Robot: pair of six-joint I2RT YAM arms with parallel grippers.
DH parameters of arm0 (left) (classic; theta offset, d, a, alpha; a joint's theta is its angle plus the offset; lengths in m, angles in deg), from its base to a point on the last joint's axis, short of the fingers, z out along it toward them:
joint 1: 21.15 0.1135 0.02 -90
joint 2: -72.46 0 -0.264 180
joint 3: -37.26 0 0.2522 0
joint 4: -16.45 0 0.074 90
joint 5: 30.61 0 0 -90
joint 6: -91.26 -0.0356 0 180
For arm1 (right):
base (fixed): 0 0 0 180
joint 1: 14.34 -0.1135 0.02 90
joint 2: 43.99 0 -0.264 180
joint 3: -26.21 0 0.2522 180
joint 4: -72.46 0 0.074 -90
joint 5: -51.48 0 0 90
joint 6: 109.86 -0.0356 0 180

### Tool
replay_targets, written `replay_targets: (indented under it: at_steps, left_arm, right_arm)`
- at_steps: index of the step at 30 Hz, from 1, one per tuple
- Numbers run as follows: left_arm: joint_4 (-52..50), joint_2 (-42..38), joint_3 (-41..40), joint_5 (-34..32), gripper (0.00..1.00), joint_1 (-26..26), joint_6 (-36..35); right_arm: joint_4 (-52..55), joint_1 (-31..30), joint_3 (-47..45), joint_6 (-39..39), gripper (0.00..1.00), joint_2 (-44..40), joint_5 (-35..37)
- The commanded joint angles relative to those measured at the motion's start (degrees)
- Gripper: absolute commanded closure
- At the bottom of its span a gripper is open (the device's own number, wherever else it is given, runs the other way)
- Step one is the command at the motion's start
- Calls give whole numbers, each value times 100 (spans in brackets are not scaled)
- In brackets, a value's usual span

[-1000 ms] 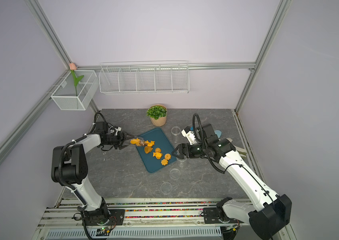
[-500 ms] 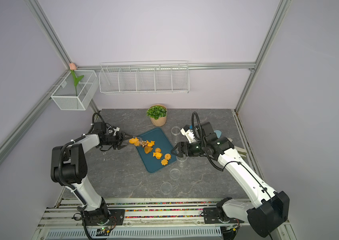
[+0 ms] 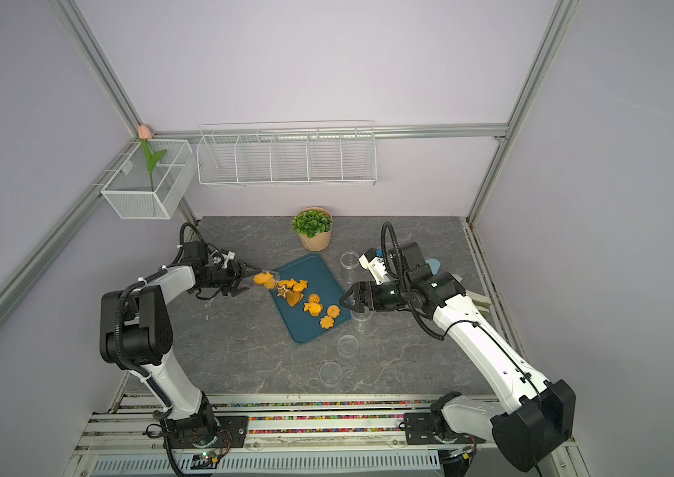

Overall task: Pour the cookies out of the jar
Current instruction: Pour the cookies in the jar onto the tray.

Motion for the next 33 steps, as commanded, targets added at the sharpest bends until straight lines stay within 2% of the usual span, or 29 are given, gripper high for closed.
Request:
replay_targets:
  at_steps: [1, 15, 25, 29, 32, 33]
  left_arm:
    - [-108, -51, 160, -85, 32, 30, -197]
    - [-732, -246, 284, -555, 32, -40, -603]
    - [-327, -322, 43, -357, 32, -150, -213]
    - [-350, -446, 9, -602, 32, -155, -172]
    - [8, -405, -75, -199, 32, -152, 149]
    - [-61, -424, -46, -334, 33, -170, 117]
  right_arm:
    - [-107, -31, 2, -3, 11, 11, -79]
    - [-116, -27, -103, -1, 11, -133, -130]
    - [-26, -31, -199, 51, 11, -328, -107]
    - [32, -26, -240, 85, 11, -406, -109]
    - [50, -31, -307, 94, 11, -500, -93]
    - [55, -28, -329, 88, 11, -536, -81]
